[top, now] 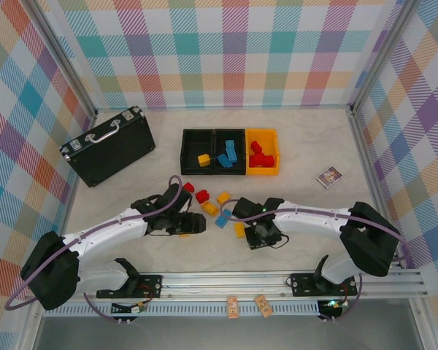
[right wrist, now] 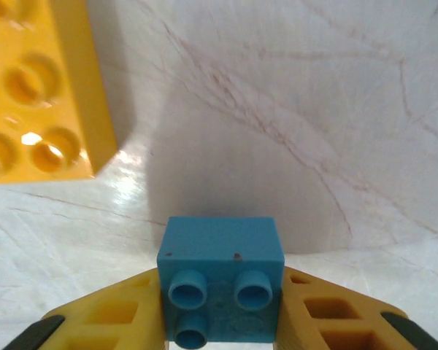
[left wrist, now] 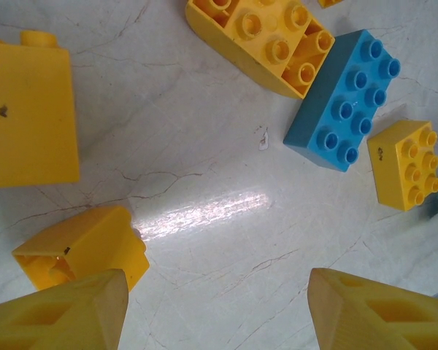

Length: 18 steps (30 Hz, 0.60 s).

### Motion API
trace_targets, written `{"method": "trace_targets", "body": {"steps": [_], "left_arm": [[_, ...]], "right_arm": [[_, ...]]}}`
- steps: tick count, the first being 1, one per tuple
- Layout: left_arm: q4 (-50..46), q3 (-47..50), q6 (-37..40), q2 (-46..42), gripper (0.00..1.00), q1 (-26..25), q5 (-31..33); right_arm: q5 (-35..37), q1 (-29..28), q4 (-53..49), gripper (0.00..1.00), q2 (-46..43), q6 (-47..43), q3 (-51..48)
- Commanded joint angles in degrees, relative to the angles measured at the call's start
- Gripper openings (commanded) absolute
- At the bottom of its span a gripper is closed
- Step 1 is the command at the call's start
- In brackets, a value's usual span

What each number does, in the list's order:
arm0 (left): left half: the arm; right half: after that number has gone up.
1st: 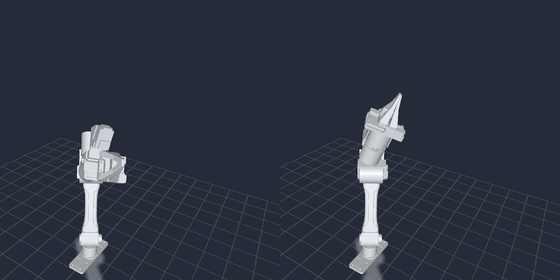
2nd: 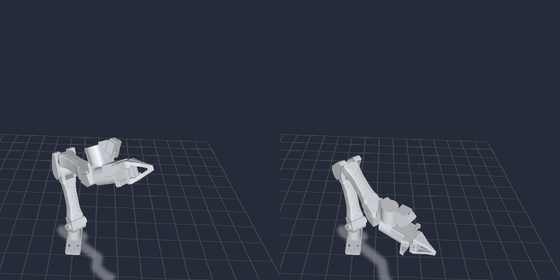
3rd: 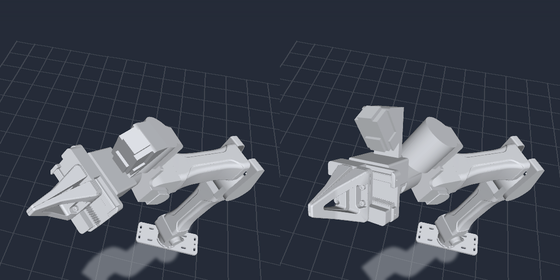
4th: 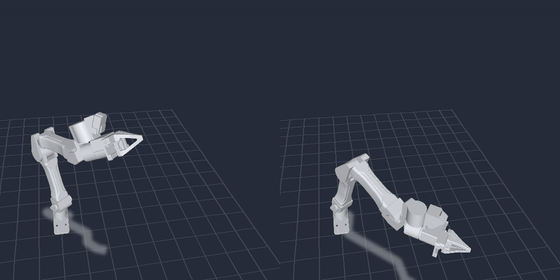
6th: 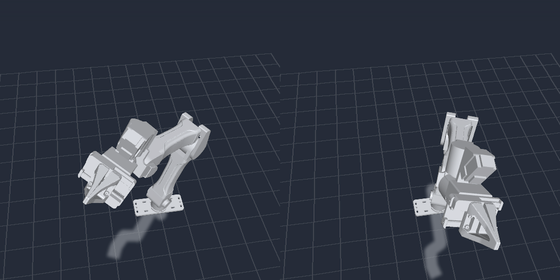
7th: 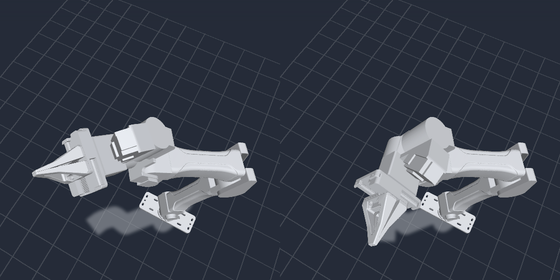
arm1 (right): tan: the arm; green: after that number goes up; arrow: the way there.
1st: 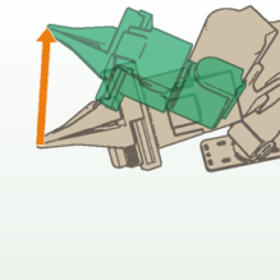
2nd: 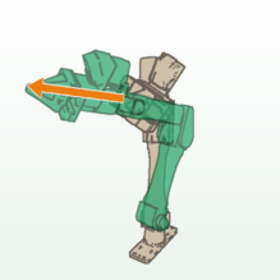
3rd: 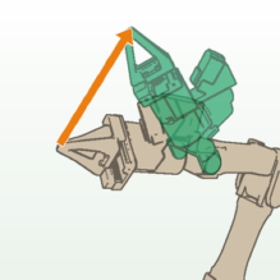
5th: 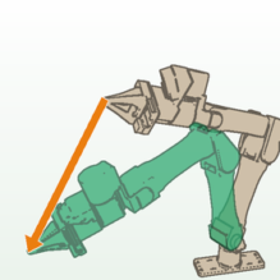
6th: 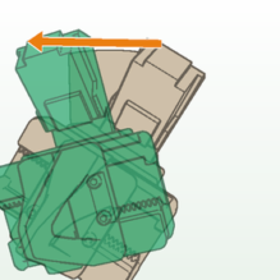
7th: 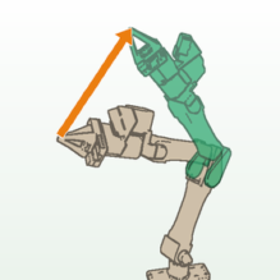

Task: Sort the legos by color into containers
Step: Pick up the lego from the bottom-center of the table, then place the lego in the container.

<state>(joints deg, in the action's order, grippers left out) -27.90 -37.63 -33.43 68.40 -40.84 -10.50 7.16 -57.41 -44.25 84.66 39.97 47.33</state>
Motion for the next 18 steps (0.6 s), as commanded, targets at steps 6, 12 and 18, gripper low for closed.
{"method": "trace_targets", "body": {"steps": [6,12,18], "left_arm": [[1.00,-1.62,0.40,-0.11,0.66,-0.20,0.11],[1.74,-4.91,1.16,0.31,0.66,0.49,1.56],[2.75,-8.60,1.56,2.23,0.66,1.17,2.14]], "right_arm": [[2.47,2.16,-2.20,0.32,-1.45,-1.15,7.62],[0.04,7.77,0.45,0.32,2.49,-5.24,15.34],[-2.30,14.24,0.20,0.32,9.79,-9.29,26.64]]}}
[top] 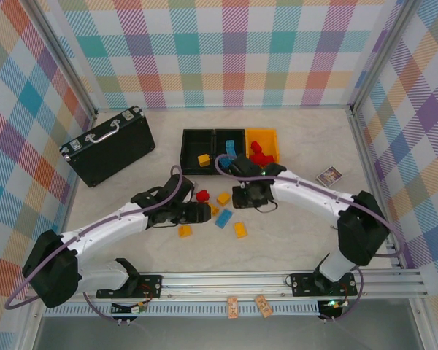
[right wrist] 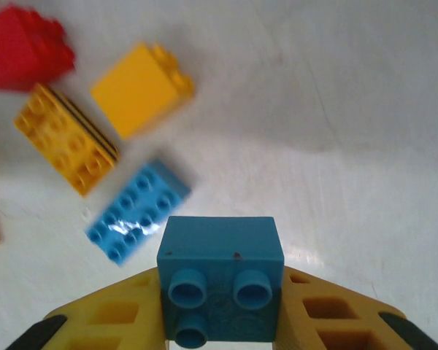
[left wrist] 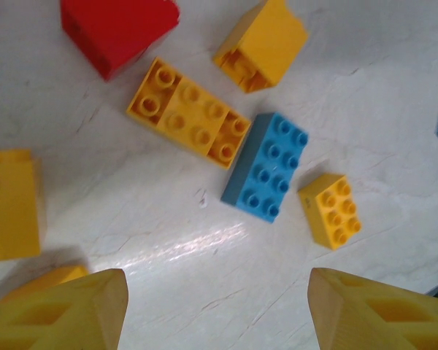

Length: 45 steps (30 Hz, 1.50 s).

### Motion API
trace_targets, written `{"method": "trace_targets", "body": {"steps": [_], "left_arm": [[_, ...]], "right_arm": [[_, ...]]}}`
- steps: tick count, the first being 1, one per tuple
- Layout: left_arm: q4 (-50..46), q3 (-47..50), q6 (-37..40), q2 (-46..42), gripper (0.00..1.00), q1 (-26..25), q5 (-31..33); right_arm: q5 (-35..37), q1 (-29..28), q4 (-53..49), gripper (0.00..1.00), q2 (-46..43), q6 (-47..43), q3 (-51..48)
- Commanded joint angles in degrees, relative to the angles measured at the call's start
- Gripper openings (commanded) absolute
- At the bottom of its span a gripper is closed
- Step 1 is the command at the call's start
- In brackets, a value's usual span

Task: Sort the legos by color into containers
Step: Place the lego in the container.

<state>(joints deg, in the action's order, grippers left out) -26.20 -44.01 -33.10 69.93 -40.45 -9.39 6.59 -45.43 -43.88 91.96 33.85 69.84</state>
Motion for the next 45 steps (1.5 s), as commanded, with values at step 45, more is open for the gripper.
{"method": "trace_targets", "body": {"steps": [45], "left_arm": [[6.45,-12.34,-2.63,10.22,0.66,3.36,4.60]], "right_arm": [[2.98,15.59,-19.13,0.50,43.30,-12.65,68.68]]}}
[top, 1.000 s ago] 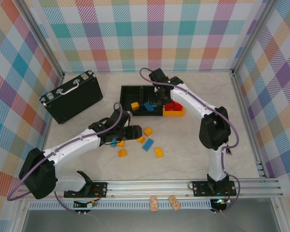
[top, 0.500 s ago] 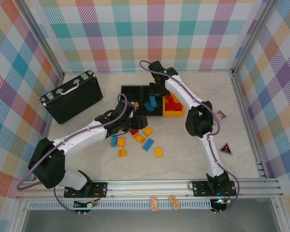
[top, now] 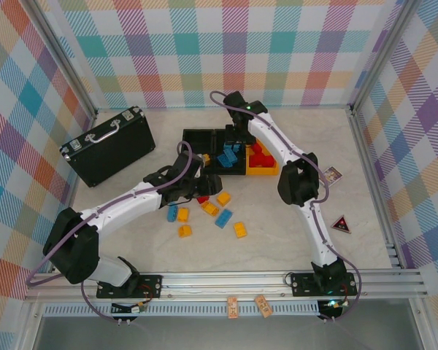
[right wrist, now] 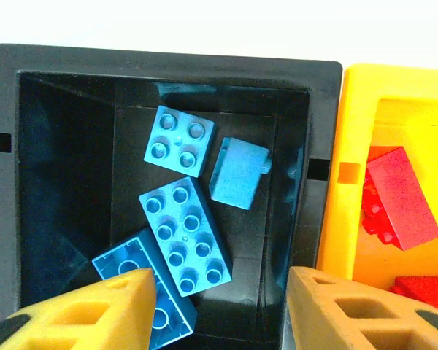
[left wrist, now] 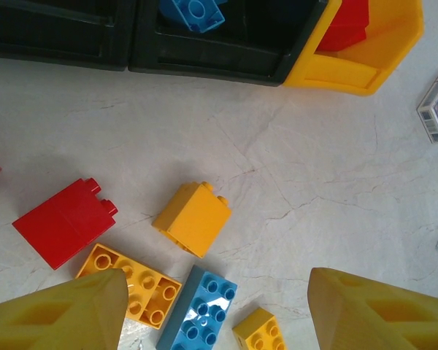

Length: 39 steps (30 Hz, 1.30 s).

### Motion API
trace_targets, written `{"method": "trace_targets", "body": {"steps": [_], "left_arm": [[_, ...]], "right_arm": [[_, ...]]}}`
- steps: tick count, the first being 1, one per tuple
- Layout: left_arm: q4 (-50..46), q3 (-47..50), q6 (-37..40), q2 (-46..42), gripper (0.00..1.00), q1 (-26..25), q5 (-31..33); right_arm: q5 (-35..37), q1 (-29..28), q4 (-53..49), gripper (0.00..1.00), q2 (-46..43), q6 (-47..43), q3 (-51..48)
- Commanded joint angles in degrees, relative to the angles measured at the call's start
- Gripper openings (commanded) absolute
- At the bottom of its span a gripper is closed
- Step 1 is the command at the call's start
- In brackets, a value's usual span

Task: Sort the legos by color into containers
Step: Place the lego in the container, then pick up the lego from the center of the table.

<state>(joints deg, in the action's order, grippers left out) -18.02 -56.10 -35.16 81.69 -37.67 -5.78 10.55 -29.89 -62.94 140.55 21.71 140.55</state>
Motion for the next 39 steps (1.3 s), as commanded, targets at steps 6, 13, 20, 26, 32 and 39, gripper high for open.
{"method": "trace_targets", "body": {"steps": [6,13,20,26,32,39], "left_arm": [[-6.98,0.87,-1.38,-3.69,0.66,1.20,3.99],[-13.48,2.53,-2.66,-6.12,0.64,3.16,6.84],[-18.04,2.00,-1.40,-4.37,0.64,7.22,7.31],[-17.70,-0.30,-5.33,0.68,0.74,9.00,8.15],[-14.70,-3.40,-10.30,7.02,0.77,9.02,9.73],[-15.27,-6.62,-11.30,12.25,0.78,9.11,14.18]], "right_arm": [[-2.91,-0.60,7.20,0.50,-16.77,-0.68,-16.02],[-8.00,-1.70,14.58,0.50,-28.66,0.07,-32.42],[-13.08,-3.32,20.56,0.50,-39.26,1.17,-47.80],[-13.75,-3.75,23.46,0.51,-48.43,4.90,-60.89],[-13.73,-3.77,25.28,0.51,-55.46,8.84,-70.76],[-12.92,-4.03,25.54,0.51,-60.60,11.52,-76.87]]}}
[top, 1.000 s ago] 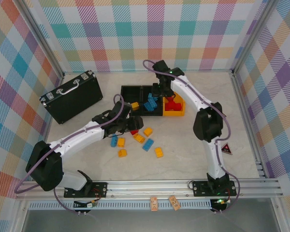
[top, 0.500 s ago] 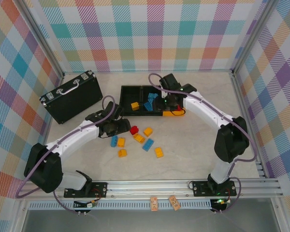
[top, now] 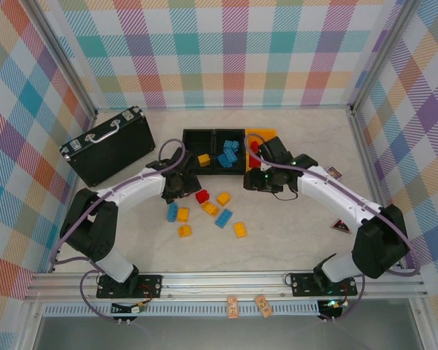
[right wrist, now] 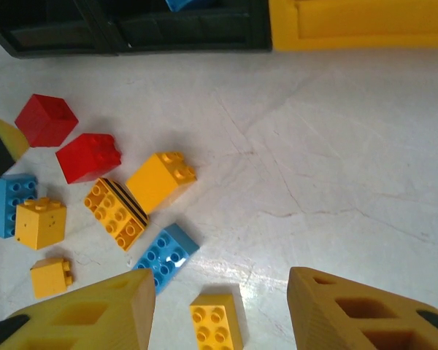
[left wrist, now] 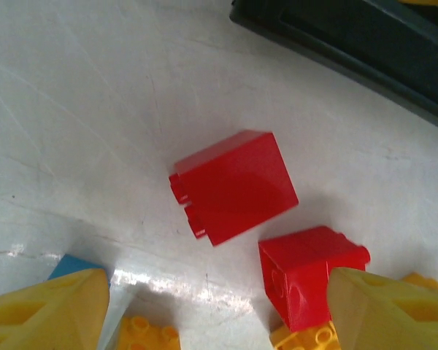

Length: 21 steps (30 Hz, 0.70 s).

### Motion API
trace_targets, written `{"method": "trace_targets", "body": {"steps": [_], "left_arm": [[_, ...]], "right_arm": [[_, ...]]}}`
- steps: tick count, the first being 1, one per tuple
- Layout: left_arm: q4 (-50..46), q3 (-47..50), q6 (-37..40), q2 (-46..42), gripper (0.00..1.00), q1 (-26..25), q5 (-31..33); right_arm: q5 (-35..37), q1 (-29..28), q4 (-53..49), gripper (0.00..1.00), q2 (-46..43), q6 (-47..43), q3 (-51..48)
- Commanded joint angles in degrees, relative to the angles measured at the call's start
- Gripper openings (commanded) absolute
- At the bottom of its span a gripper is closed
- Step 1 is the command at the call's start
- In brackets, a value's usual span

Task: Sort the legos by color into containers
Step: Pick up the lego from the center of the table.

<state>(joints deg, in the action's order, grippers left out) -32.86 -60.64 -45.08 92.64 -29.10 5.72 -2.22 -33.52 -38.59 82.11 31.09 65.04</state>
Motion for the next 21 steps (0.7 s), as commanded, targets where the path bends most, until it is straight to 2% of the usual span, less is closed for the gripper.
{"method": "trace_targets", "body": {"steps": [1,9,13,17,21], "left_arm": [[-0.36,-2.51,-1.33,1.93,0.78,0.54,2.99],[-0.25,-6.17,-1.66,7.92,0.79,0.63,5.24],[-0.03,-7.34,-2.30,10.89,0.77,0.63,4.40],[-0.01,-7.68,-2.65,12.20,0.70,0.63,4.21],[-0.58,-8.00,-2.27,12.48,0.49,0.71,4.74]], "right_arm": [[-0.07,-0.31,1.20,0.51,-2.55,2.50,-1.85],[-0.48,-0.36,1.59,0.51,-3.53,3.45,-3.55],[-0.68,-0.41,1.68,0.51,-3.51,3.43,-3.42],[-0.59,-0.41,1.85,0.51,-3.53,3.61,-3.76],[-0.59,-0.58,2.12,0.50,-3.66,3.96,-4.13]]}}
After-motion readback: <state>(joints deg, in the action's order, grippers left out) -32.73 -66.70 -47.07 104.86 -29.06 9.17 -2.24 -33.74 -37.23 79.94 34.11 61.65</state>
